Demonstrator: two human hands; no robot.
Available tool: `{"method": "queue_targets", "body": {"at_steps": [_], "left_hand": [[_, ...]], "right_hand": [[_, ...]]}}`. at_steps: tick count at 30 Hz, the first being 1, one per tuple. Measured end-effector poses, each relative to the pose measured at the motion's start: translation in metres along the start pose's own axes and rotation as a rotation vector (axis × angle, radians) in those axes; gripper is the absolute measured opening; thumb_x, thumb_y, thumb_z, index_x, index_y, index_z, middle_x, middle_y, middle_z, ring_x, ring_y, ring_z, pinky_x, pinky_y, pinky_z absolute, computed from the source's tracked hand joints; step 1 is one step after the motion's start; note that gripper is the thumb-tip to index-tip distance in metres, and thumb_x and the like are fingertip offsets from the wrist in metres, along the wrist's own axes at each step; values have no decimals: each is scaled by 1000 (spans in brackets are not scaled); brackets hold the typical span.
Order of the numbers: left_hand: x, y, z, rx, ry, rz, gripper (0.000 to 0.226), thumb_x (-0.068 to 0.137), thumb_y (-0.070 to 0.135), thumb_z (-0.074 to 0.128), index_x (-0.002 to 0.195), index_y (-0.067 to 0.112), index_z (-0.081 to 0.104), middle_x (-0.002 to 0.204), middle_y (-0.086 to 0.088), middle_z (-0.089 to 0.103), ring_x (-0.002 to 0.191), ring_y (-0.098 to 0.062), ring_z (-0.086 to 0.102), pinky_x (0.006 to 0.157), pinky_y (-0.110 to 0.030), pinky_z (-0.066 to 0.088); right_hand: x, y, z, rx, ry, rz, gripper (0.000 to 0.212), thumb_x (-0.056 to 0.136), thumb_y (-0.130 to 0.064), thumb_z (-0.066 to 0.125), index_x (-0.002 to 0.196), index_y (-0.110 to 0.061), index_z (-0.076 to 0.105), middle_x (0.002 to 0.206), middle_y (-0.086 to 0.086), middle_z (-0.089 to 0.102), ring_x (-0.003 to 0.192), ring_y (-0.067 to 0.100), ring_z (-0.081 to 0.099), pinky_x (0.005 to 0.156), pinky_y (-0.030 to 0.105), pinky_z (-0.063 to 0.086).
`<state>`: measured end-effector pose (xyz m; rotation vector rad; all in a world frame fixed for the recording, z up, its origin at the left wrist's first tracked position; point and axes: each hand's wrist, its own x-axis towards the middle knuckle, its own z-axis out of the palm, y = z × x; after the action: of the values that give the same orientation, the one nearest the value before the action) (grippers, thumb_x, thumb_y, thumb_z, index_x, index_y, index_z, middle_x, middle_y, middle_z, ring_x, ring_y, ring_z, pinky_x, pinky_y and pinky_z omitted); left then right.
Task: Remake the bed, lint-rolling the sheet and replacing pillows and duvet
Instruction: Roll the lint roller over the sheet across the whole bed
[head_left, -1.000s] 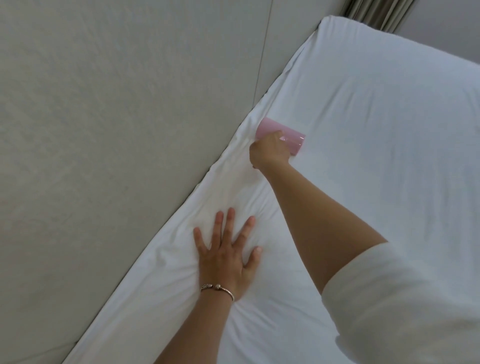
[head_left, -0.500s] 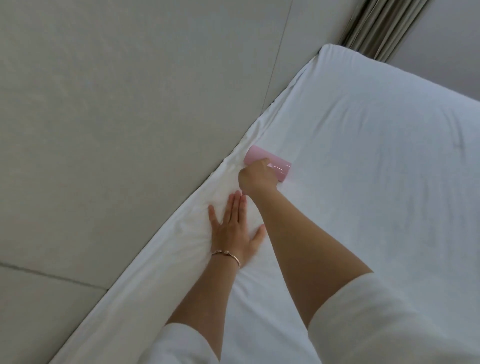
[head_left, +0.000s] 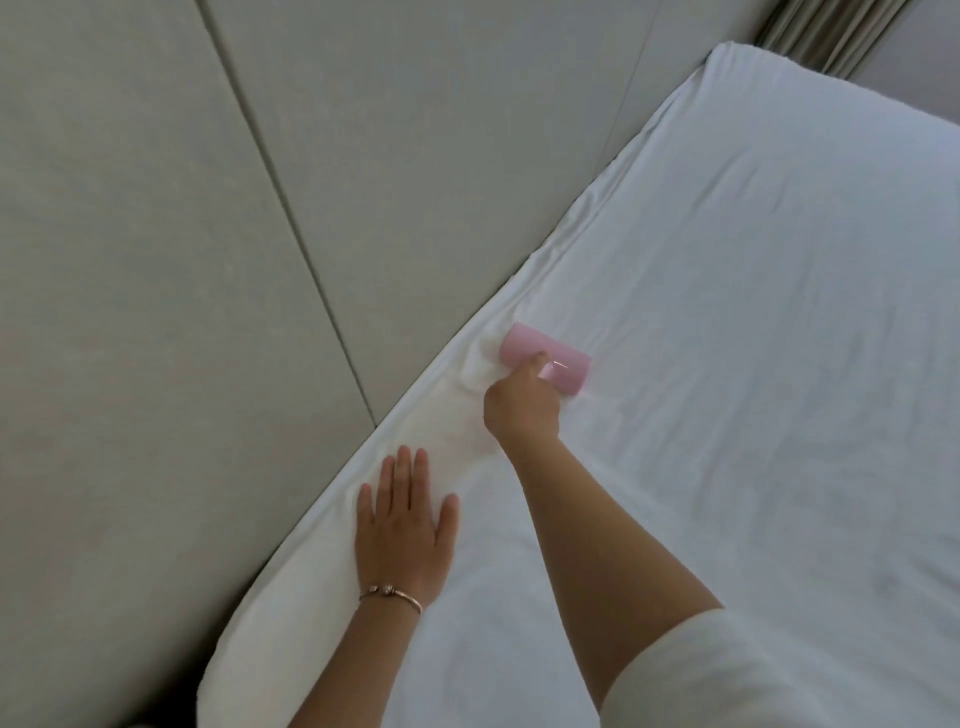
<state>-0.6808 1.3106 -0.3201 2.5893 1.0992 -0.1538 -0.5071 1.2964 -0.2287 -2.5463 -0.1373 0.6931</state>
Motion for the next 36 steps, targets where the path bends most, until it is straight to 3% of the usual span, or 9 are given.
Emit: {"method": "queue_targets", "body": {"at_steps": [7,13,20,25,27,30,32,36], "left_hand": [[-87,-62,1,-16,32,-79,57,96,44,25,146,21,40,149,-9,42,137,-27,40,111,-44,17],[-146,-101,8,7,58,-138,56,99,41,21,150,21,28,155,-7,31,144,-22,24,115,-45,14],[-186,-121,11,-44,43,-112,60,95,48,-6,152,29,1,158,0,-5,145,-17,-6,117,-44,7],[-200,-132,10,-32,-51,-53,64,102,35,36,149,30,-7,155,0,-14,145,-19,-11,117,-43,5],[-203,-136,4,-27,-119,-30,70,101,34,42,145,30,-13,154,1,-17,147,-22,-8,119,-45,10],[-208,-142,-6,35,-241,2,76,100,44,39,141,32,-24,157,0,-19,148,-22,-10,119,-43,10],[-213,-142,-17,46,-295,12,73,102,41,35,143,30,-24,159,-1,-18,149,-22,-9,119,-40,9],[-213,-127,-39,-48,-284,-33,59,103,27,33,154,26,4,162,-2,-1,149,-20,1,119,-39,12]], "right_hand": [[-99,17,46,4,-25,23,76,95,-10,37,155,-16,-8,136,20,45,117,35,51,80,36,35],[-186,35,84,-6,-73,36,77,98,-14,38,155,-21,-13,132,20,44,106,35,56,76,35,36],[-265,61,111,-53,-127,-18,73,100,-20,35,154,-20,-15,129,19,44,100,32,59,75,33,38],[-306,73,117,-29,-201,3,81,99,-32,44,153,-24,-17,129,16,45,102,32,59,82,35,44],[-321,77,118,-11,-243,6,80,101,-36,42,153,-24,-17,132,16,45,107,32,58,86,35,43],[-344,81,115,43,-312,35,73,101,-40,37,154,-23,-10,132,16,48,112,31,57,93,36,44],[-354,84,103,91,-363,30,64,100,-33,36,154,-20,3,123,15,56,107,31,58,91,36,46],[-355,93,64,165,-396,-70,51,97,-17,36,146,-21,26,92,5,57,79,21,55,70,32,44]]}}
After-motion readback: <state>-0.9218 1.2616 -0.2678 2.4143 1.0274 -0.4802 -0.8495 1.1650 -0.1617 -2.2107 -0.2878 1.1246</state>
